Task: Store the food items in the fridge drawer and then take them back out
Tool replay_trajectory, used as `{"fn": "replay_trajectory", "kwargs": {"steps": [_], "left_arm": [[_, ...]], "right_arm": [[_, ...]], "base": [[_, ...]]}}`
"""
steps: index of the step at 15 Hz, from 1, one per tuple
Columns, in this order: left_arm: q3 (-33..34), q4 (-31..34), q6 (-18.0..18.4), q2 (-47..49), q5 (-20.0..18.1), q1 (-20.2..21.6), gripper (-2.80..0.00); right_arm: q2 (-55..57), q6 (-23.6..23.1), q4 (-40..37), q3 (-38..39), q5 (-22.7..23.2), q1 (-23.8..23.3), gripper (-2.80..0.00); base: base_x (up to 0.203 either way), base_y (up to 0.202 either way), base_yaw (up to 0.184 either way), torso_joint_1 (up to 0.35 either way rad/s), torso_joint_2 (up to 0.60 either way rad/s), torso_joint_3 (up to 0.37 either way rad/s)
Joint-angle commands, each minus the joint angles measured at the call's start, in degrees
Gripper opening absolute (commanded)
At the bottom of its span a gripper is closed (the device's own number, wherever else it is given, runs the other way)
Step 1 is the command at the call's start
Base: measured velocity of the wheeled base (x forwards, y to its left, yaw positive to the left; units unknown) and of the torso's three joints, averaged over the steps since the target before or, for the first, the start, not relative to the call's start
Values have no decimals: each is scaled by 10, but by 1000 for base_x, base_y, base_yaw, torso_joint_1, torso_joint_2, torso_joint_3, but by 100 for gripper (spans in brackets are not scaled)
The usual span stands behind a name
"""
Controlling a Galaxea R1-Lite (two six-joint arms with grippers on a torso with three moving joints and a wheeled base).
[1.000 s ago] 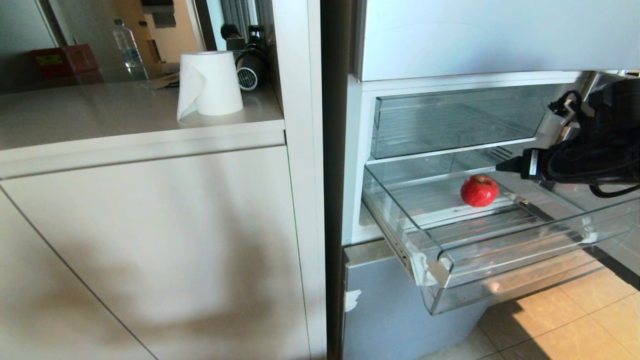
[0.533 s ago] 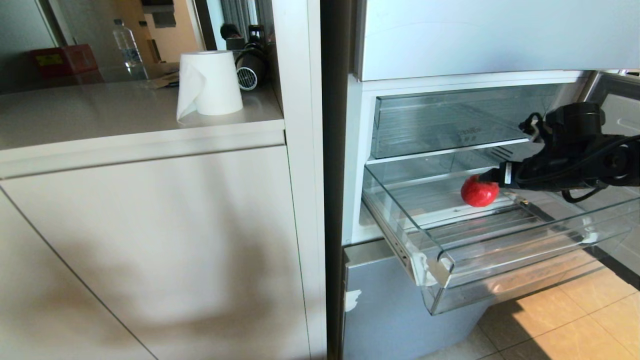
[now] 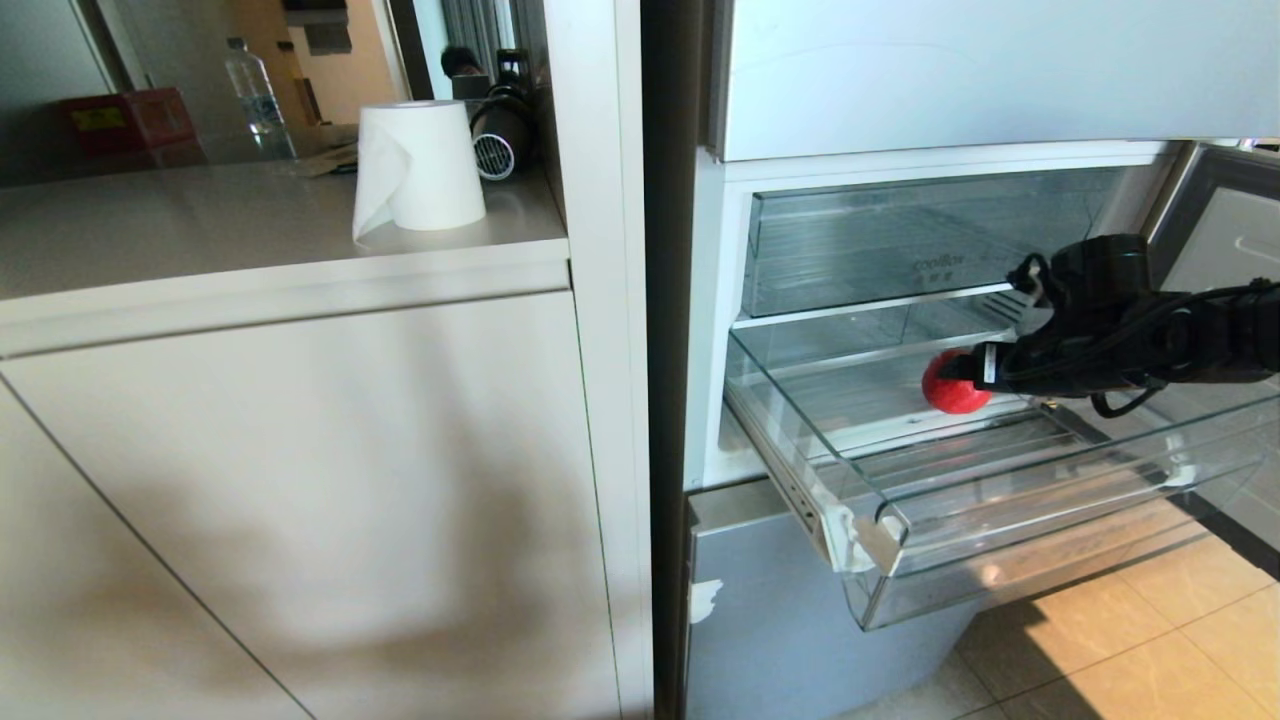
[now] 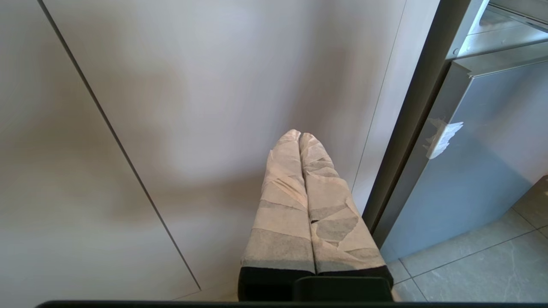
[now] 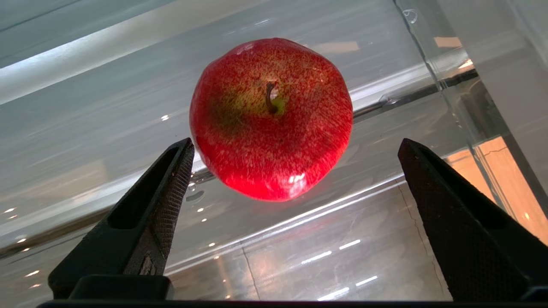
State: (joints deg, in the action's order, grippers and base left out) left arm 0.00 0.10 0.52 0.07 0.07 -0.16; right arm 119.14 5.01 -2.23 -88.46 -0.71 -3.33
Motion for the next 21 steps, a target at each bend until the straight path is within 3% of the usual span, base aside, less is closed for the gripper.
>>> {"fn": "replay_trajectory", "kwargs": {"steps": [1,4,5,13,21], "left_arm": [[0,0,0,0,0,-1,-280],[0,0,-1,0,0,0,-280],[0,0,0,0,0,0,-280],[0,0,0,0,0,0,-280],[0,0,0,0,0,0,-280]], "right_arm": [[11,-1,-1,-5,0,0,0],[18,-2,-1,-11,0,0,0],[19,-3,0,-12,0,1,-280],[14,2,-3,-23,0,2,-280],[-248,0,-4,114,-1,24,-280]], "base": [[0,0,0,0,0,0],[0,0,0,0,0,0],[0,0,0,0,0,0],[0,0,0,0,0,0],[0,0,0,0,0,0]]}}
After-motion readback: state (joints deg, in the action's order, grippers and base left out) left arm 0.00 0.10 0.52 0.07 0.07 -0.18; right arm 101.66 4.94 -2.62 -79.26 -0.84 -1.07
